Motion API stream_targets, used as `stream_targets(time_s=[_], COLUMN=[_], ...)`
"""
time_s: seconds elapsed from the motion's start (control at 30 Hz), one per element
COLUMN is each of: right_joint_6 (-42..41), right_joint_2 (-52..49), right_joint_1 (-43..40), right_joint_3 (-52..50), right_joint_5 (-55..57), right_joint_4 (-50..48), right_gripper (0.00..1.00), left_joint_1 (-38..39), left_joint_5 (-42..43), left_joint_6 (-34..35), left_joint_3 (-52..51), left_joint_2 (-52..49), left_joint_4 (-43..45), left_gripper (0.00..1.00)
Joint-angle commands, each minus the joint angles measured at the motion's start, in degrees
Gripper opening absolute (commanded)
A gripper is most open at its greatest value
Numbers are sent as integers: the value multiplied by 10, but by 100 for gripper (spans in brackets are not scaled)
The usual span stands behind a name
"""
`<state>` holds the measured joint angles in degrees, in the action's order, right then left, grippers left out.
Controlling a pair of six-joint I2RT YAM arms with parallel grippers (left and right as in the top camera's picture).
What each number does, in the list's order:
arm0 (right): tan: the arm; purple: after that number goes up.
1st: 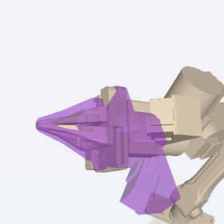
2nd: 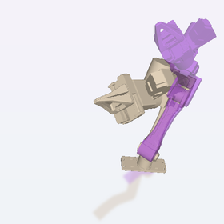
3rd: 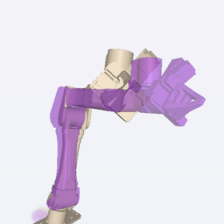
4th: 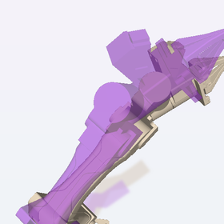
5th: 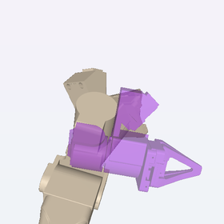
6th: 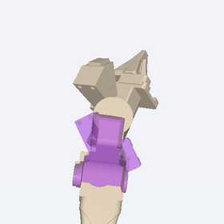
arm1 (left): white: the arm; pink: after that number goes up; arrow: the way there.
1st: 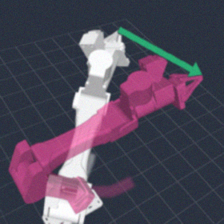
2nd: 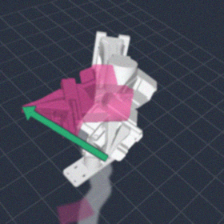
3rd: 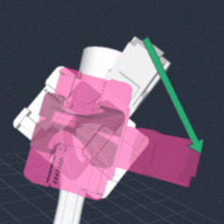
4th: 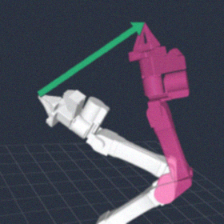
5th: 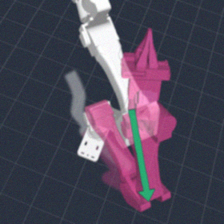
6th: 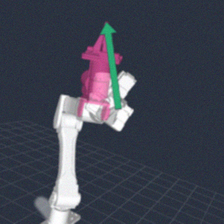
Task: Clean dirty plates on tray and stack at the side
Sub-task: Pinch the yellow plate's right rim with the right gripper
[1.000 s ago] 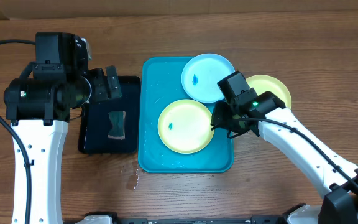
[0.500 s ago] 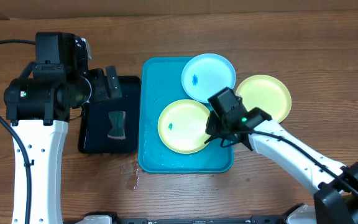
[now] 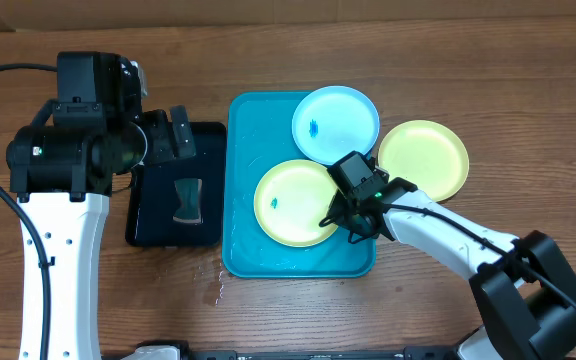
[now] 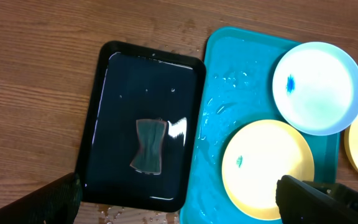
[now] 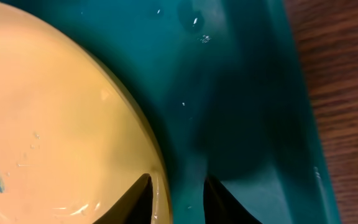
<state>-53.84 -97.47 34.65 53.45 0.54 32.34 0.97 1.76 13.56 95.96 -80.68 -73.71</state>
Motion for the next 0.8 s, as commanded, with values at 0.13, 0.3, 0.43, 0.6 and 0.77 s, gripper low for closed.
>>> stream_targets(time_s=[0.13,0.3,0.43,0.6,0.77], right_joint_6=[-17,0,18,18,17], right_joint_2=[-3,-3,12,23,22], right_joint_1=[4,4,4,4,5], right_joint_3=[2,3,20,23,23], right_joint_5=[-12,-11,4,32,33], right_joint_4=[-10,-13,15,31,23], right_gripper=[14,19,22,22,19], left_joint_1=[-3,-3,-3,-3,-3], left_joint_5=[6,6,6,6,6], left_joint_6=[6,6,6,6,6], left_joint_3=[9,9,9,9,9], left_joint_2=[9,9,9,9,9], left_joint_4=[2,2,2,2,2], left_gripper=[100,100,100,100,100])
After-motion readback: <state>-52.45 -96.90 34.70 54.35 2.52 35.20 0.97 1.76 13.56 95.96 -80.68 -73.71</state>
